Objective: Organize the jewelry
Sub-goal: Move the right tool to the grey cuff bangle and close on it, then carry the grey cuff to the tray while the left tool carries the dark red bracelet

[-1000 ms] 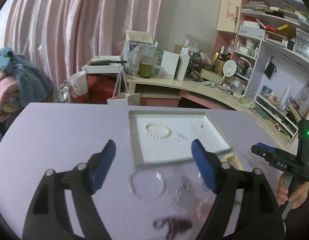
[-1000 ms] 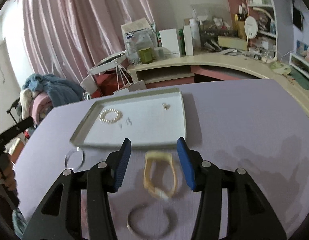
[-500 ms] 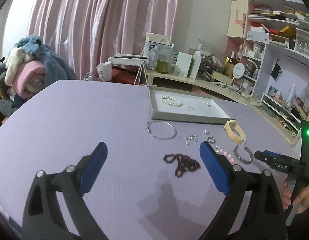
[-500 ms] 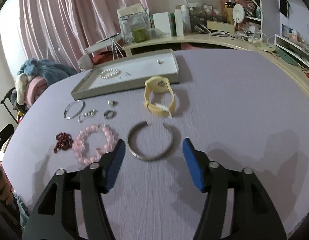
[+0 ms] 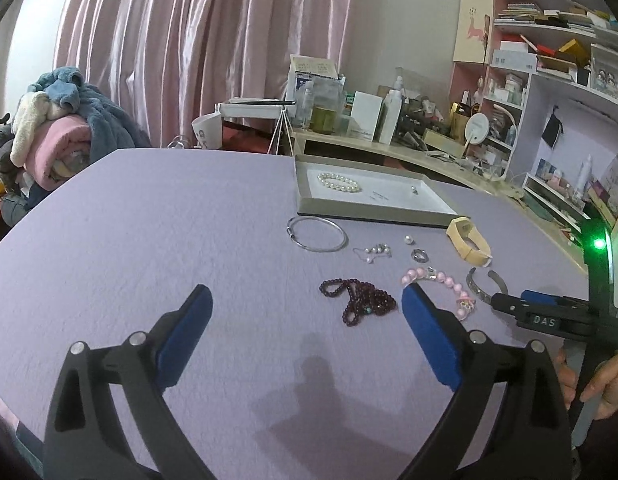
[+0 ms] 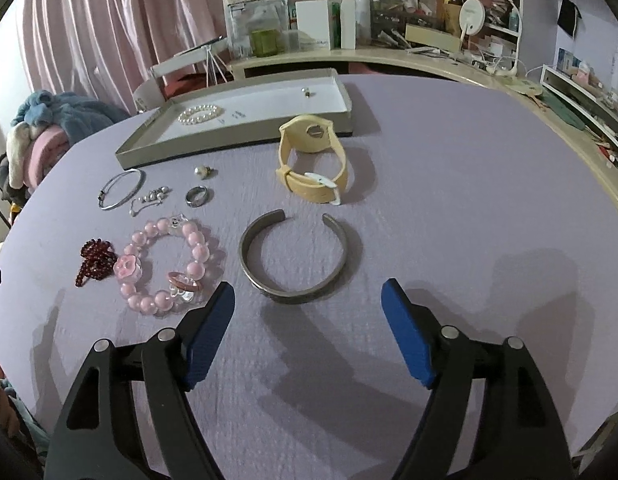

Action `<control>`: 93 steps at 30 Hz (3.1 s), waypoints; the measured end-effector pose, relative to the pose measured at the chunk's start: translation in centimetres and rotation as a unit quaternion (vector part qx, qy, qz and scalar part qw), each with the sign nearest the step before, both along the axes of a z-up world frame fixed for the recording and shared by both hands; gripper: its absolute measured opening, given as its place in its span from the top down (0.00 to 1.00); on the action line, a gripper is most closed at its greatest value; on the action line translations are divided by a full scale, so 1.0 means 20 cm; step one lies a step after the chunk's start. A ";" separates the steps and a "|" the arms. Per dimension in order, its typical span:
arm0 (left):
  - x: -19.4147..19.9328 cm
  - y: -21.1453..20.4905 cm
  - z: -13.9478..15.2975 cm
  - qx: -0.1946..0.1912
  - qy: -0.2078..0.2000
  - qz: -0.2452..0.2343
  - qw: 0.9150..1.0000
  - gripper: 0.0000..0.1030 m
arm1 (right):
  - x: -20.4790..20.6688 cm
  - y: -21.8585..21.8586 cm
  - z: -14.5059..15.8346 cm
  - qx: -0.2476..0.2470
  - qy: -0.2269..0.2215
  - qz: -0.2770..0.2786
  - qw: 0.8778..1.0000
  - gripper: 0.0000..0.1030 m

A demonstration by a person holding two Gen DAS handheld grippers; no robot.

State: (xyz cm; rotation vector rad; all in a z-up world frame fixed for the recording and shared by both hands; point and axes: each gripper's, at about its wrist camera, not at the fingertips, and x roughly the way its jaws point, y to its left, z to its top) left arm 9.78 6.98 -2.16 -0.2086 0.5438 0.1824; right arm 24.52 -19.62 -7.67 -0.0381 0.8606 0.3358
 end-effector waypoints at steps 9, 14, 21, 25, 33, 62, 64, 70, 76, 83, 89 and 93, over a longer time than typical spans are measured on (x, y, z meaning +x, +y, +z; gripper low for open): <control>0.01 -0.02 -0.01 0.001 0.007 -0.005 1.000 0.07 | 0.06 0.09 -0.02 -0.038 0.007 -0.021 0.999 0.25; 0.02 -0.04 -0.02 0.001 0.010 -0.007 1.000 0.07 | 0.10 0.12 -0.02 -0.043 0.009 -0.034 0.998 0.25; 0.04 -0.04 -0.02 0.003 0.014 -0.010 1.000 0.07 | 0.13 0.16 -0.02 -0.049 0.019 -0.037 0.998 0.25; 0.06 -0.04 -0.02 0.003 0.019 -0.012 1.000 0.07 | 0.13 0.16 -0.01 -0.045 0.016 -0.030 0.998 0.33; 0.16 -0.07 -0.03 0.023 0.048 -0.024 0.998 0.07 | 0.11 0.08 0.01 -0.010 0.009 -0.019 1.000 0.33; 0.55 -0.17 -0.22 0.022 0.178 -0.064 0.982 0.35 | 0.10 -0.02 0.07 0.022 -0.002 -0.023 0.999 0.33; 0.55 -0.17 -0.22 0.018 0.175 -0.066 0.982 0.51 | 0.10 -0.02 0.07 0.023 -0.002 -0.023 0.999 0.33; 0.54 -0.18 -0.21 0.017 0.172 -0.075 0.982 0.85 | 0.09 -0.02 0.08 0.025 -0.005 -0.022 0.999 0.33; 0.51 -0.14 -0.18 0.000 0.162 -0.083 0.983 0.92 | 0.07 -0.02 0.12 0.031 -0.019 -0.014 0.999 0.33; 0.43 -0.06 0.08 0.000 0.092 -0.084 0.992 0.92 | 0.04 -0.04 0.24 0.046 -0.052 -0.009 0.998 0.33; 0.38 0.01 0.34 0.005 0.030 -0.074 0.997 0.92 | 0.04 -0.05 0.33 0.054 -0.076 -0.009 0.996 0.33; 0.36 0.03 0.42 0.006 0.010 -0.068 0.998 0.92 | 0.04 -0.05 0.34 0.055 -0.080 -0.007 0.995 0.33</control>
